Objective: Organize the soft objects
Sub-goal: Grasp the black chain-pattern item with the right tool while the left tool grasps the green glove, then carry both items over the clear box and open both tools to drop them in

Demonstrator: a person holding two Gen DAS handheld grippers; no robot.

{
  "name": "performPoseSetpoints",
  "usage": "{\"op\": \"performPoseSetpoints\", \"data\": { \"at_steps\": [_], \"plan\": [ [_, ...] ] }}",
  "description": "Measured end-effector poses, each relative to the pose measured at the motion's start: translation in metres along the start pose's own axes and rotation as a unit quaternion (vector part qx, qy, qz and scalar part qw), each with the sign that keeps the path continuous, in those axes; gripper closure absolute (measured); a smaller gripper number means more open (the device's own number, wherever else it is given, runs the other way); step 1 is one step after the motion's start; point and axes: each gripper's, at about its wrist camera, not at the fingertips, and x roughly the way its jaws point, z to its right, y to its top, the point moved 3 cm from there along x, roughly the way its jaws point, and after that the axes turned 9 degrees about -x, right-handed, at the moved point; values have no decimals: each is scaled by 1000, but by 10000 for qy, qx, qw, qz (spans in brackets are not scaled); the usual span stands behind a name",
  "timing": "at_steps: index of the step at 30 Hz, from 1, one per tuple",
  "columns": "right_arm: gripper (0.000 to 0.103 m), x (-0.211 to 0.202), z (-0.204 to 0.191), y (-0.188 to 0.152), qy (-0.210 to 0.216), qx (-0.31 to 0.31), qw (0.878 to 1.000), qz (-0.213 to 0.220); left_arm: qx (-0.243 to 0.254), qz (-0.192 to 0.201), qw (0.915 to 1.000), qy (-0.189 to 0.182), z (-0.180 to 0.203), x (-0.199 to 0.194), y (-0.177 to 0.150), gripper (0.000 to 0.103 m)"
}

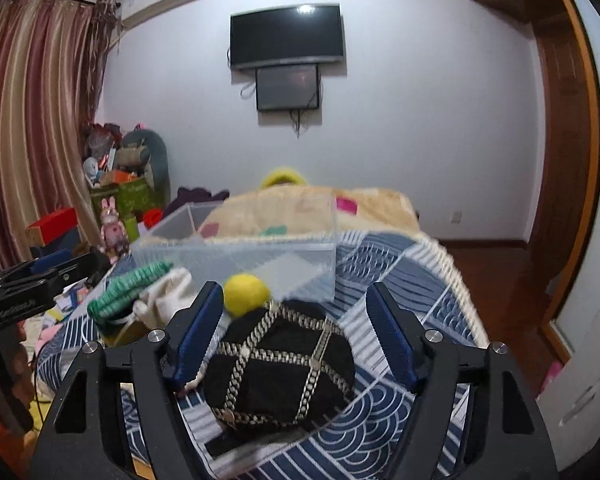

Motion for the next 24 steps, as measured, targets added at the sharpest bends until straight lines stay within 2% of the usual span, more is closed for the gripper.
{"op": "performPoseSetpoints", "data": {
  "at_steps": [5,8,9,10,11,12,13,14,15,18,19,21,24],
  "plan": [
    [30,19,-4,-15,277,31,9986,-451,20,-375,9993,15,-1,22,-16,30],
    [13,28,-5,-24,306,39,9975,-642,28,-495,9987,100,-3,31,-23,30],
    [13,29,-6,-26,307,36,9972,-684,4,-509,9987,102,-4,33,-24,30],
    [13,30,-6,-27,312,34,9970,-711,-29,-525,9986,67,-5,34,-26,33],
    [13,32,-7,-29,333,17,9965,-764,-68,-612,9981,-58,-6,36,-27,48],
    [13,34,-7,-29,333,7,9962,-799,-101,-737,9971,-169,-6,38,-28,57],
    [13,36,-8,-30,307,-3,9962,-821,-152,-802,9964,-237,-7,39,-28,58],
    [17,37,-9,-31,275,-22,9960,-846,-176,-783,9965,-241,-7,37,-28,62],
    [30,38,-9,-32,253,-34,9960,-858,-182,-757,9966,-253,-7,36,-27,68],
    [56,43,-8,-33,356,-23,9947,-964,-232,-719,9965,-366,-8,32,-24,82],
    [61,43,-8,-33,363,-33,9946,-975,-247,-716,9964,-386,-8,31,-24,84],
    [78,41,-8,-32,376,-65,9945,-976,-244,-676,9968,-362,-8,28,-22,89],
    [82,33,-3,-27,448,17,9957,-812,-227,-505,9978,-372,-6,16,-15,90]
  ]
}}
